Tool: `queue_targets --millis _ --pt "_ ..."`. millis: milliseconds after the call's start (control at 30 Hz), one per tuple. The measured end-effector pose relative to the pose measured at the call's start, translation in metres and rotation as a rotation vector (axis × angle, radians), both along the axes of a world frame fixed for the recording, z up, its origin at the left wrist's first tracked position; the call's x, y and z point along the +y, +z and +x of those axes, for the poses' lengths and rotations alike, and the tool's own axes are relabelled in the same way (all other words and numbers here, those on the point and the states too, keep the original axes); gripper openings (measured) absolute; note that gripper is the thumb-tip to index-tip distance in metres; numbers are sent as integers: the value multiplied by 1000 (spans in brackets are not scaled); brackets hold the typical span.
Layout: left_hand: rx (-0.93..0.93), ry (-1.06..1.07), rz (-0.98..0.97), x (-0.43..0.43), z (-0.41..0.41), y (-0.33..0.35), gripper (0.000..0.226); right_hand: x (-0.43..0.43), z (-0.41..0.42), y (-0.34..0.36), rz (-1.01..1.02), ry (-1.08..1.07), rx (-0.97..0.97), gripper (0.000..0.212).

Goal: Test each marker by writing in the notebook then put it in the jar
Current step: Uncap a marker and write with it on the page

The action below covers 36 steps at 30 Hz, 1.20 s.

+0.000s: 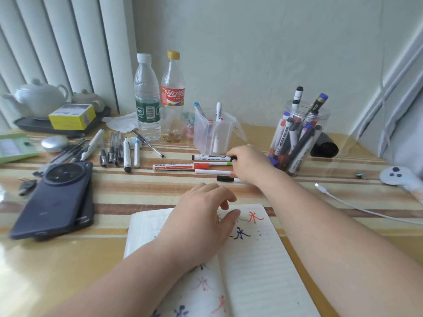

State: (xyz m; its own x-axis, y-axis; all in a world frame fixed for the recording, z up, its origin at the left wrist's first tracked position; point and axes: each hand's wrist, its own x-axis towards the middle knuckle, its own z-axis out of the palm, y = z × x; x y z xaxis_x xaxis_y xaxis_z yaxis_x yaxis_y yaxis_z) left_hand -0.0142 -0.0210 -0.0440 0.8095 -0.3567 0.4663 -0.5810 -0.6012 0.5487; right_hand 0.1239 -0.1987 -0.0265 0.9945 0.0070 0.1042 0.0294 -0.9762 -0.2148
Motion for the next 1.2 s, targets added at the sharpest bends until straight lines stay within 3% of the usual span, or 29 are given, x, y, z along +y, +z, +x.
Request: queue_targets --millis 100,233,300,400,467,533,633,733,800,1000,1200 --pt "3 -2 11 -1 0 0 18 3 6 3 -32 5 15 53" --pt "17 -13 7 -1 1 0 19 2 9 10 -52 52 69 46" --pt "20 -7 2 0 1 0 19 2 6 13 -79 59 97 39" --pt "12 -3 3 0 1 -1 18 -2 -11 29 -102 39 37 10" --pt "-7 -3 -7 0 2 -1 19 -7 -33 38 17 11 -37 10" --pt "-13 -5 -14 1 2 -1 21 -13 -64 41 326 8 -17 17" --pt "-13 -22 -30 0 0 1 32 -16 -118 36 896 59 171 11" --pt "1 -58 -2 -2 -4 3 47 -21 -154 20 1160 74 320 5" --pt "15 -93 33 -3 -7 5 40 -23 -165 10 1327 92 369 7" --pt "1 -132 76 -3 -8 7 10 -21 -168 0 1475 179 255 9" --pt "-16 -220 87 -11 -15 10 16 -22 -169 -4 1504 251 126 10"
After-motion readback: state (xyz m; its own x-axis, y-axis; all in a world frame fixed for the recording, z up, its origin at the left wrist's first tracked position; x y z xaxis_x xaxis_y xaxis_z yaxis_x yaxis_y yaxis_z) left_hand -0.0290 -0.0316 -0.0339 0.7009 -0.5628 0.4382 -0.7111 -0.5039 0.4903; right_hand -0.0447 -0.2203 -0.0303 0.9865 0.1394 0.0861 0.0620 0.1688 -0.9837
